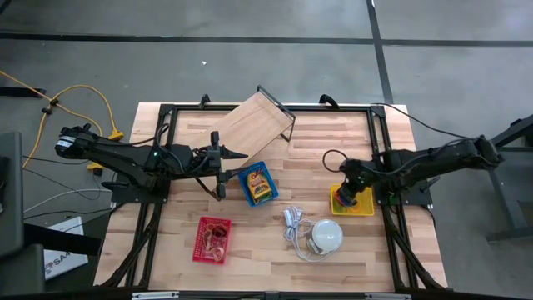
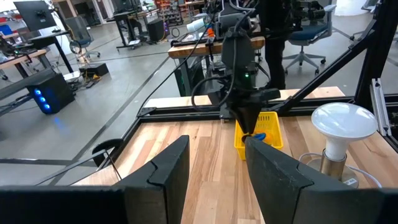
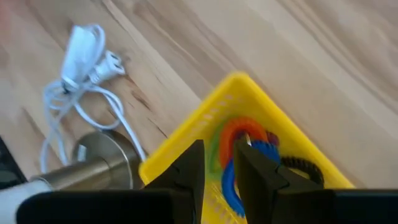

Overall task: Pick & Place Office Desk Supplies
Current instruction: Put the red bin with sorted rubber bands on the shelf

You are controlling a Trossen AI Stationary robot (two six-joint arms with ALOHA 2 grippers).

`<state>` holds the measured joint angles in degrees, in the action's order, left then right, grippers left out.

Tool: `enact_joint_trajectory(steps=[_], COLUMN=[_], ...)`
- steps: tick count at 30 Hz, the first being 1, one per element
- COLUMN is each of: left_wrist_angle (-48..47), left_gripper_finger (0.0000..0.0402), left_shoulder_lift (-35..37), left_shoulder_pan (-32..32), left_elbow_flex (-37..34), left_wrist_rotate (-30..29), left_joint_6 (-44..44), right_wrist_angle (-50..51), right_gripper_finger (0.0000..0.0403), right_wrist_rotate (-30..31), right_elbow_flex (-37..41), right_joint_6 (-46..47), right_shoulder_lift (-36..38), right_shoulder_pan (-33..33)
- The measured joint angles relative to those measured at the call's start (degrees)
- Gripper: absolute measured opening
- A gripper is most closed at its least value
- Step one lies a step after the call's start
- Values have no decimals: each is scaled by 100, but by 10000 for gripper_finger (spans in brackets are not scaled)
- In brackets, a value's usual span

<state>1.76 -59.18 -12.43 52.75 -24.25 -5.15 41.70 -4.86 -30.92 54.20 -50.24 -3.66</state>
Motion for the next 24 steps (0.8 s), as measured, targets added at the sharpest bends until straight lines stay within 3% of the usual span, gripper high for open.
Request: enact_joint_trajectory(steps=[7,19,24], left_wrist_angle=[-1,0,-2], left_gripper_finger=[150,150,150], left_shoulder_lift=[0,0,0], left_shoulder_pan=[0,-2,-2], left_elbow_flex=[0,0,0], left_wrist_rotate=[0,0,0], left_joint_6=[0,0,0], right_wrist_angle=[-615,-1032,-1029], right_gripper_finger=[71,71,71], right_wrist_rotate=[141,1354,1546], right_elbow_flex=[-2,-2,-2], right_joint_6=[-411,-1083,-1100], right_shoulder_lift=[0,2,13], right_shoulder_pan=[405,1303,1635])
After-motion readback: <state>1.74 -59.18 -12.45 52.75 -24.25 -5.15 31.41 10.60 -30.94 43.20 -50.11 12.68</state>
